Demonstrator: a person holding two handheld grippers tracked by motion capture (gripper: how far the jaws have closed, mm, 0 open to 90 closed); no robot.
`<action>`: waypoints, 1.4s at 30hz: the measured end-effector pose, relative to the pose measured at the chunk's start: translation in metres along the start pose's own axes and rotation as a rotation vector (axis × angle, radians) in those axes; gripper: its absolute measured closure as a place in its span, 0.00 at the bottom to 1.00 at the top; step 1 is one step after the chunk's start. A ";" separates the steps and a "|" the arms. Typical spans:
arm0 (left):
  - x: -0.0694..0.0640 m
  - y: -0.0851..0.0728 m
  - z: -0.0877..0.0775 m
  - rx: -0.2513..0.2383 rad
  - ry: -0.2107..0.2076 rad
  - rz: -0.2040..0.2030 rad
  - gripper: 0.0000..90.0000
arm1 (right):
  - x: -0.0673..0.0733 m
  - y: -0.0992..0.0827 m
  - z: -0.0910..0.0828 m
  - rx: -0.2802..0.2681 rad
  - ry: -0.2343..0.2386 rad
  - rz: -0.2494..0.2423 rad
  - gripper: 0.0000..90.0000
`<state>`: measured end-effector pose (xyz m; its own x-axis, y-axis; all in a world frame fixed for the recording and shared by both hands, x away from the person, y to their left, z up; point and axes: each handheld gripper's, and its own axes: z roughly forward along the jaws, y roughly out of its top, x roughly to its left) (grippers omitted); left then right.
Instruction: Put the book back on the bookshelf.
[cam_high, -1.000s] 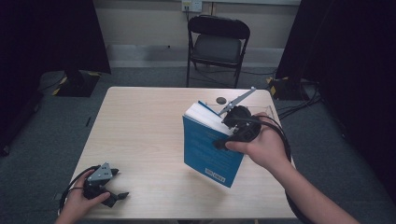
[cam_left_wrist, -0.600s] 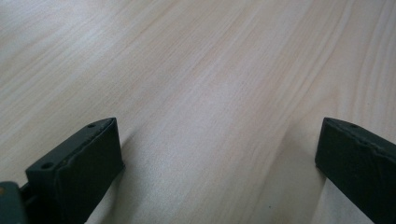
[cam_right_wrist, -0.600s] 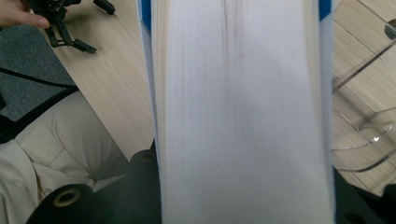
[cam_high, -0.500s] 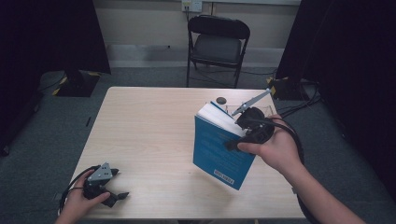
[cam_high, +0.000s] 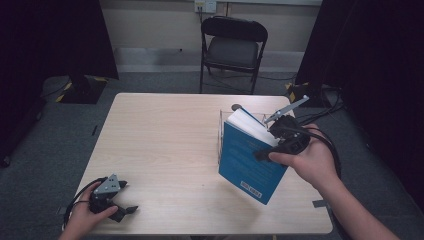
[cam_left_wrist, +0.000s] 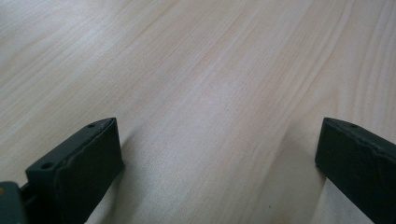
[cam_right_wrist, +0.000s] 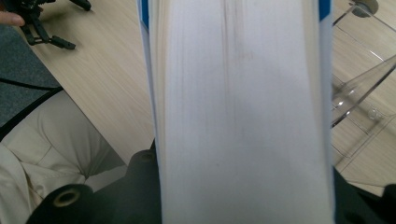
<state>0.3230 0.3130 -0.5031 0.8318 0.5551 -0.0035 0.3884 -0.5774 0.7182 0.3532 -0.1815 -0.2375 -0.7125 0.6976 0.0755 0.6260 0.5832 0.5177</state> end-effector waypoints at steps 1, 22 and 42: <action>0.000 0.000 0.000 -0.001 0.000 -0.001 0.00 | -0.002 -0.001 0.000 0.001 0.002 0.004 0.69; 0.000 0.000 0.000 0.007 -0.003 0.001 0.00 | -0.012 0.004 0.012 0.015 -0.056 0.072 0.69; 0.000 0.000 0.000 0.000 0.001 -0.001 0.00 | -0.023 0.024 0.028 0.000 -0.108 0.149 0.69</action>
<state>0.3229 0.3129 -0.5032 0.8311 0.5561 -0.0033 0.3889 -0.5769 0.7183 0.3936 -0.1723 -0.2504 -0.5735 0.8170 0.0596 0.7223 0.4700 0.5073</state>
